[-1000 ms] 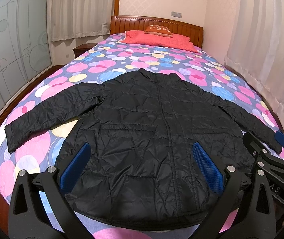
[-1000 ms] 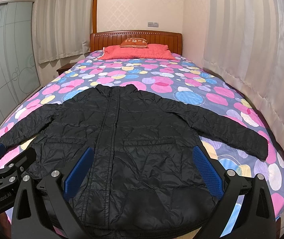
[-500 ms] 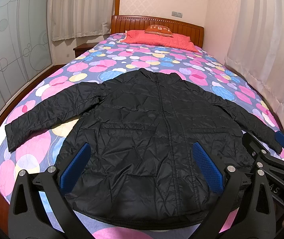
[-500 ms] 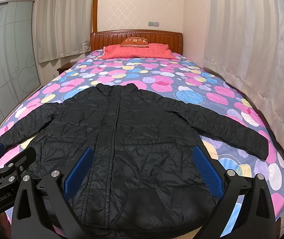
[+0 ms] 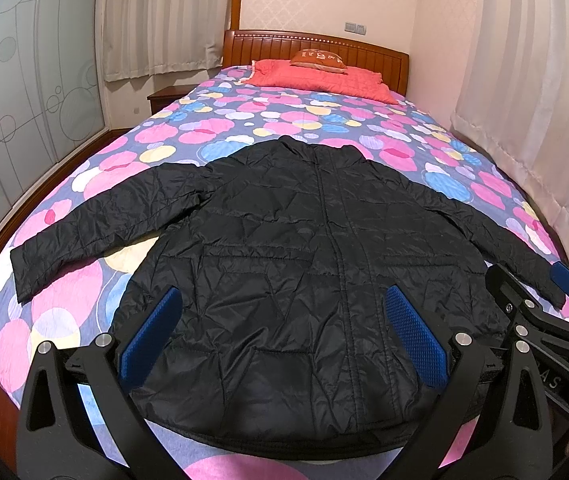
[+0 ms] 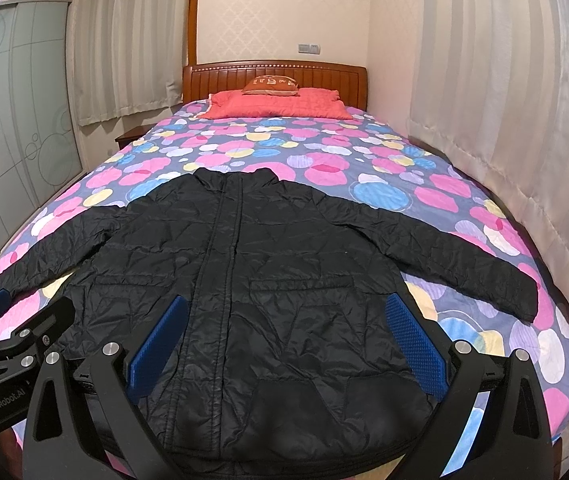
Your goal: Fold large clothes
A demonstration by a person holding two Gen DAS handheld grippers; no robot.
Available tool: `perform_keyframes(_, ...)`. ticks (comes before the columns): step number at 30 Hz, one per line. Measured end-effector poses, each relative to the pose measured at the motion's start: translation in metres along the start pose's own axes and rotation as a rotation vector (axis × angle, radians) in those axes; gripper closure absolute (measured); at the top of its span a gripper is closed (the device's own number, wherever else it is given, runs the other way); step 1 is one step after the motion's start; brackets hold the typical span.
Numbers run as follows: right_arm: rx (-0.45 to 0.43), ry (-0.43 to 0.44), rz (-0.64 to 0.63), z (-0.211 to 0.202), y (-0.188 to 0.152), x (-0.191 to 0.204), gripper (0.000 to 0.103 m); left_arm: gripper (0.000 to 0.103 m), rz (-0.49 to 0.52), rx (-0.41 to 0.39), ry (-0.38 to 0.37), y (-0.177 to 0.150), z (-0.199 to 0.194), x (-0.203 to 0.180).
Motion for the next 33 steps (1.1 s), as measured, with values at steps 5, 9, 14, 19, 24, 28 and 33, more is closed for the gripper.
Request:
perform_keyframes(5,0.001,0.001,0.001,-0.001,0.0,0.001,0.005,0.002,0.0,0.001,0.0,0.0,0.0,0.0)
perform_keyframes(9,0.0,0.0,-0.001,0.0,-0.001,0.001,0.005,0.002,0.001,0.002,-0.001,-0.003,-0.001,0.001)
perform_keyframes(14,0.002,0.001,-0.001,0.0,-0.001,0.001,0.005,0.002,0.0,0.002,-0.001,-0.001,0.0,0.001)
perform_keyframes(19,0.001,0.0,-0.001,0.0,-0.001,0.001,0.005,0.002,0.002,0.004,-0.001,-0.002,0.0,0.001)
perform_keyframes(24,0.001,0.0,-0.001,0.001,-0.001,0.001,0.005,0.002,0.0,0.004,-0.001,-0.002,0.0,0.001)
perform_keyframes(28,0.003,0.0,0.003,0.001,-0.002,0.001,0.005,0.002,-0.012,0.013,-0.013,-0.014,0.008,0.009)
perform_keyframes(33,0.003,0.0,0.028,0.009,-0.015,0.001,0.005,0.002,-0.023,0.037,0.01,-0.022,0.028,0.019)
Point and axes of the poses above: each gripper's, at about its wrist camera, not at the fingertips, and z roughly the way its jaws point, x to its left, y to its top, the point moved 6 cm from there along z, roughly the way its jaws point, and after that the axes turned 5 degrees about y, right-handed, at the moved point
